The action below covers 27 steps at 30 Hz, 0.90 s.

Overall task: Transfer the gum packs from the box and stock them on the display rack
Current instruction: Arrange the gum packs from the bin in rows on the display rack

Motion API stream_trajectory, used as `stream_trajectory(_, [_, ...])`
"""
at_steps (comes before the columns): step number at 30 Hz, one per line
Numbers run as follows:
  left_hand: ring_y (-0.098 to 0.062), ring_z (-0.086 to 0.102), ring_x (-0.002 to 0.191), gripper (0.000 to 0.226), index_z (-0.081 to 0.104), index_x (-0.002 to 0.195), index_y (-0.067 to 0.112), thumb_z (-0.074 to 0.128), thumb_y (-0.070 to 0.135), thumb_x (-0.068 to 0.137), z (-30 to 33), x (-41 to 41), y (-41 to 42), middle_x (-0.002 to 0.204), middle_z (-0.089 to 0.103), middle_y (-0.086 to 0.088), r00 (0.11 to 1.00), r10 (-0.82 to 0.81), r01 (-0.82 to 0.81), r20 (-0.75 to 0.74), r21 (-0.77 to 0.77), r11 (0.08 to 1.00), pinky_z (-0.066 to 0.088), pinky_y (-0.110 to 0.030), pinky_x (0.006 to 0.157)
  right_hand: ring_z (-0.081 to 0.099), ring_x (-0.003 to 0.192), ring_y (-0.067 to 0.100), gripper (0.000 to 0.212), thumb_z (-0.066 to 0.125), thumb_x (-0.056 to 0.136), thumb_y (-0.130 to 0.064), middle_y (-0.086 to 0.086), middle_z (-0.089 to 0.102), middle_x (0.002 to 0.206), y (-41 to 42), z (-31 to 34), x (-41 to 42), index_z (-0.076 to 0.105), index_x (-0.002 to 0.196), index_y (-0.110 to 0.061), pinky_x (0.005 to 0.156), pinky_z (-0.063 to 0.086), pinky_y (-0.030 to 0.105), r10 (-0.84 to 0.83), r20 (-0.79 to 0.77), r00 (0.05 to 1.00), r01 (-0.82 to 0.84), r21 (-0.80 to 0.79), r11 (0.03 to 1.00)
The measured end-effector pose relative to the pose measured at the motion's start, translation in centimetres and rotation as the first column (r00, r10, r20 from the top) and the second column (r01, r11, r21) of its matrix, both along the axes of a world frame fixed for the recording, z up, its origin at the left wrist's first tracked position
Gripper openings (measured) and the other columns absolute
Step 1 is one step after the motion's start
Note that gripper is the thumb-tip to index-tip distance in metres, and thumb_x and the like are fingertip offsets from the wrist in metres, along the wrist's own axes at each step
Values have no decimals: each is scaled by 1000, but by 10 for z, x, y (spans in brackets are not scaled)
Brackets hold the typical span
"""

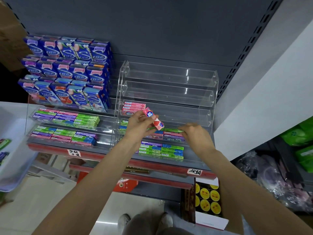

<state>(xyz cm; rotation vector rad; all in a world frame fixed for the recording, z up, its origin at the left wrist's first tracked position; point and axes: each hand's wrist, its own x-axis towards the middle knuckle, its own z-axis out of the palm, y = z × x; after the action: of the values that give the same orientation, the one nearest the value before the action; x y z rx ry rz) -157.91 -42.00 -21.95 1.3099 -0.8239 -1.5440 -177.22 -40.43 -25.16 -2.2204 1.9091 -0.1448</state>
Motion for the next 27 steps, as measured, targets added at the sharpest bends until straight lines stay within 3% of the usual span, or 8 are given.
stream_trajectory(5, [-26, 68, 97, 39, 50, 117, 15, 65, 3, 84, -3, 2, 1, 111, 66, -15, 1000, 21, -21, -11, 4, 1000, 58, -29, 76, 60, 103, 26, 32, 44, 96, -7, 8, 65, 114, -4, -1, -3, 63, 120, -13, 88, 48, 33, 7, 183, 983, -22, 84, 996])
stream_trajectory(8, [-25, 68, 93, 33, 53, 103, 25, 63, -2, 85, -3, -1, 2, 108, 62, -14, 999, 28, -28, -31, -3, 1000, 58, -27, 75, 60, 105, 25, 31, 46, 95, -10, 9, 64, 118, -6, -1, -5, 61, 122, -13, 89, 47, 32, 7, 190, 982, -30, 120, 992])
stream_trajectory(12, [-21, 69, 85, 24, 54, 104, 17, 58, -1, 89, -3, -6, 1, 106, 62, -15, 1000, -1, 1, -22, 1, 1000, 58, -25, 73, 61, 101, 26, 28, 50, 95, -12, 9, 65, 117, -6, -1, -6, 62, 120, -13, 86, 50, 36, -10, 215, 976, -13, 107, 994])
stream_trajectory(19, [-11, 66, 77, 18, 55, 91, 15, 60, -2, 88, -7, -15, -3, 89, 64, -2, 984, -54, 68, 171, -76, 995, 54, -22, 77, 60, 104, 25, 27, 51, 95, -14, 8, 64, 118, -3, 1, -9, 63, 119, -10, 90, 49, 38, -7, 253, 967, -13, 75, 997])
stream_trajectory(22, [-13, 64, 80, 19, 53, 89, 13, 60, -4, 87, -9, -17, -3, 89, 59, -2, 960, -77, 121, 271, -149, 981, 55, -18, 74, 61, 104, 24, 27, 51, 94, -11, 9, 64, 117, -2, 0, -9, 63, 118, -7, 93, 48, 32, -11, 292, 956, -3, 48, 999])
stream_trajectory(27, [-16, 62, 93, 16, 64, 102, 11, 65, 6, 87, -18, -17, -8, 99, 63, 1, 784, -124, 330, 608, -239, 913, 51, -25, 85, 65, 96, 18, 26, 58, 90, -9, 9, 68, 106, 1, -1, -9, 62, 116, -6, 88, 48, 19, -118, 466, 877, 104, 56, 993])
